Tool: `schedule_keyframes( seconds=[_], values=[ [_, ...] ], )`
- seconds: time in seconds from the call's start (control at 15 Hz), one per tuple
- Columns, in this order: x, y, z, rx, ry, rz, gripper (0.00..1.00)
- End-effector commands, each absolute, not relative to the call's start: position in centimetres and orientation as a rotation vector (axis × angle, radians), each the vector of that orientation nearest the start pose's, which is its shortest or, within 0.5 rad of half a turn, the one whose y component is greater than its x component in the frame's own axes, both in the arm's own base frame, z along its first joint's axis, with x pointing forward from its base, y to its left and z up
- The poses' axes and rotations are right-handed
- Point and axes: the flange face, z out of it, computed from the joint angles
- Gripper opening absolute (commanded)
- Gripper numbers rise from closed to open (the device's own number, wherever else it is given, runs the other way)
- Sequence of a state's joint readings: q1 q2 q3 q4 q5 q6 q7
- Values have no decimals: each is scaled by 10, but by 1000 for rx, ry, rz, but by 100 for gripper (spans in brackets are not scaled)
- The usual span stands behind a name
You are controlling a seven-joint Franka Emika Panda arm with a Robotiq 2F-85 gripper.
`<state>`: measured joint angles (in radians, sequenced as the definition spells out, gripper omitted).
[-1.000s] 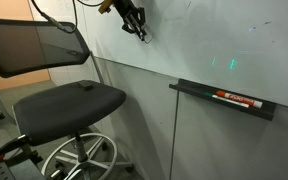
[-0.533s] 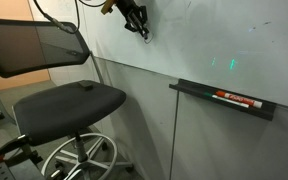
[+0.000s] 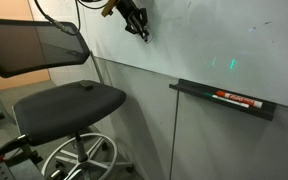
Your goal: Use the marker on the chair to draw a smiley face on the whiteboard
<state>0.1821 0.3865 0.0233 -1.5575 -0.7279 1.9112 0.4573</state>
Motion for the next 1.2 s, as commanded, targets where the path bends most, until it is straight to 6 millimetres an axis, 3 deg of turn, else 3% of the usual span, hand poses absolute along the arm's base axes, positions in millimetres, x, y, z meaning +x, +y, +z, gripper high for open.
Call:
schedule_keyframes(
  seconds=[0.0,0.4,0.6,0.73,1.13],
  values=[
    [681,80,429,2479,7,251,8],
    [675,77,428,2483,5,231,8],
    [655,75,438,2502,31,178,8],
    [633,69,444,2530,53,105,8],
    [542,60,451,2638,128,-123,8]
  ],
)
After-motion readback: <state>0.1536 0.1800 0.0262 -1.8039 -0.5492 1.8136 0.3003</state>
